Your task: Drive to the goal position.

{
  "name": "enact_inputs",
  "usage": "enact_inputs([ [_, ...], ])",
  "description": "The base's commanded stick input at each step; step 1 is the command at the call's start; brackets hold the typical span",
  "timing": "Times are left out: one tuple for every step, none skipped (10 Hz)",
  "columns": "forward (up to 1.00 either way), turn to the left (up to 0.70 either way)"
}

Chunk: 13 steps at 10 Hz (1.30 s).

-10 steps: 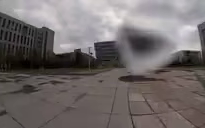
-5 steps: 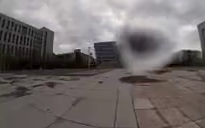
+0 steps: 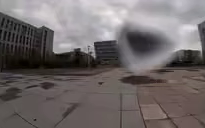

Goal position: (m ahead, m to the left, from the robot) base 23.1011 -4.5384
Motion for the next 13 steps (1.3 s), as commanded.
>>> enact_inputs([
  [0.70, 0.00],
  [0.70, 0.00],
  [0.70, 0.00],
  [0.70, 0.00],
  [0.70, 0.00],
  [0.70, 0.00],
  [0.70, 0.00],
  [0.70, 0.00],
  [0.70, 0.00],
  [0.70, 0.00],
  [0.70, 0.00],
  [0.70, 0.00],
  [0.70, 0.00],
])
